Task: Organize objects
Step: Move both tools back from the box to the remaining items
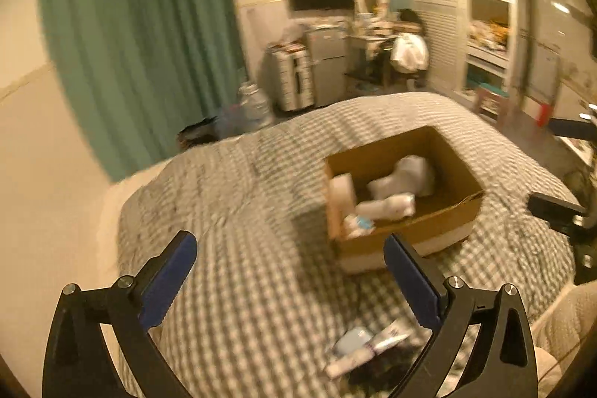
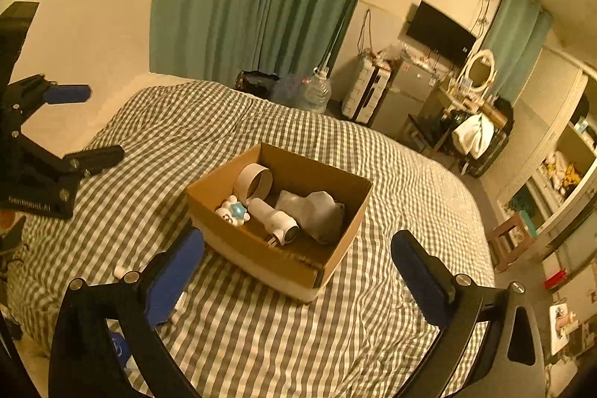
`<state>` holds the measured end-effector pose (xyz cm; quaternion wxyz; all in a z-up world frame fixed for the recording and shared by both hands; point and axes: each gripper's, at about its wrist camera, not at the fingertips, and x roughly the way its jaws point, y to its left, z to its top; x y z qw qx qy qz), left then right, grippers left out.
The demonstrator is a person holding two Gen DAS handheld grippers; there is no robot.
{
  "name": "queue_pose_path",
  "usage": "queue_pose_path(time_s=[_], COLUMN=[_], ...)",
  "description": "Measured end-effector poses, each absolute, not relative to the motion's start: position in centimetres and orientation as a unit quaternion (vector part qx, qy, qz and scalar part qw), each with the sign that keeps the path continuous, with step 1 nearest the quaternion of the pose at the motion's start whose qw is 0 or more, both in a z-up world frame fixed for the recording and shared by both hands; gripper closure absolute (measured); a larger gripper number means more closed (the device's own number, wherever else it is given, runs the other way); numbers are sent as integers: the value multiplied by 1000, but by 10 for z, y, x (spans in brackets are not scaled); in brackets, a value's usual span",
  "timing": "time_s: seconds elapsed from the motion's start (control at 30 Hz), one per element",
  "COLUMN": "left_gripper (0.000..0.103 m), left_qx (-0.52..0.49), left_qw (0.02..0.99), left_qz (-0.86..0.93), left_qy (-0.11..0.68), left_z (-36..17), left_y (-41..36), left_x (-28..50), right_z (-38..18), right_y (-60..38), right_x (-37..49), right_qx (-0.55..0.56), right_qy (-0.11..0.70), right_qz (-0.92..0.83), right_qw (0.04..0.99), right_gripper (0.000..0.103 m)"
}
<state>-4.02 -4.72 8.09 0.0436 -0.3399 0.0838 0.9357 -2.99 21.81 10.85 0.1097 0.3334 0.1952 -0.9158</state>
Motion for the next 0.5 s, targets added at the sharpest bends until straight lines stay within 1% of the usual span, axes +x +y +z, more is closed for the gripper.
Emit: queue_pose_path(time_s=[0.1, 0.2, 0.37, 0.5], left_gripper=[0, 0, 0, 0], left_qx=[-358, -363, -360, -356], left_qw=[7, -16, -38, -51], left_qz=[932, 930, 931, 932], left_qy=[64, 52, 43, 51], left_z=[59, 36, 1, -20], left_y=[-66, -76, -77, -73], left_x=[-25, -8, 20, 40], right_z=[94, 71, 23, -4], right_y=[207, 196, 178, 168], right_x=[-10, 5, 23, 35], right_qx=[330, 343, 383, 402], right_qy=[214, 217, 206, 195], right_qz=[-913, -906, -887, -879], right_qw=[108, 121, 153, 167], right_gripper=[2, 2, 2, 2])
